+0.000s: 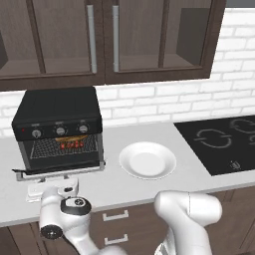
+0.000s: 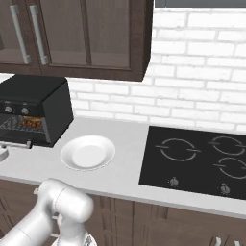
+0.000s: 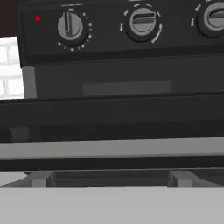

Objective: Pick up the kebab skewer and baguette bread, and place them inside the toaster oven. Close the toaster oven door and start by setting the timer.

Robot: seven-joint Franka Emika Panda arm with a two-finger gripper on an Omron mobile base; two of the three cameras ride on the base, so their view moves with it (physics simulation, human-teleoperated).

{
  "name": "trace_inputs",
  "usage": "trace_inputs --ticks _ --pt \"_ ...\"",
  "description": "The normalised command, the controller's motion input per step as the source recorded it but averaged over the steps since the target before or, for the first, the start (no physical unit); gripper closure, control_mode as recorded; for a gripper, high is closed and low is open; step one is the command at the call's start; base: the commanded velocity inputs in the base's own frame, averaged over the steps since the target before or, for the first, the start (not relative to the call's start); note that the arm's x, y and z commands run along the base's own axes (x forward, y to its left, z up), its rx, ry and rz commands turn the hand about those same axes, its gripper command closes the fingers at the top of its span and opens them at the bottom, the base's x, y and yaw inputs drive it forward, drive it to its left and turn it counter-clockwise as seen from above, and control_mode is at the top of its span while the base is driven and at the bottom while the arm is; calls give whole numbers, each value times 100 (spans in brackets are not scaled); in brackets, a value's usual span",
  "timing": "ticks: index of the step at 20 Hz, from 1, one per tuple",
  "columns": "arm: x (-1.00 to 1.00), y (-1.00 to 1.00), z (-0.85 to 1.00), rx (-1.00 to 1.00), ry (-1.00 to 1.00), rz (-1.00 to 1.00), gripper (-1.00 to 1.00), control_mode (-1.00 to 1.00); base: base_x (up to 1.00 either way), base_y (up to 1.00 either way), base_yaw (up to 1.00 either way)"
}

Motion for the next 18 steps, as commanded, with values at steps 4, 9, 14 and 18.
trace_inputs --ticks 4,9,14,18 --pt "34 -16 51 2 0 0 -100 -100 0 0 0" --pt "25 -19 31 1 0 1 -100 -100 0 0 0" --pt "24 -14 30 0 0 1 -100 -100 0 0 0" --pt "36 -11 32 2 0 1 -100 -100 0 0 0"
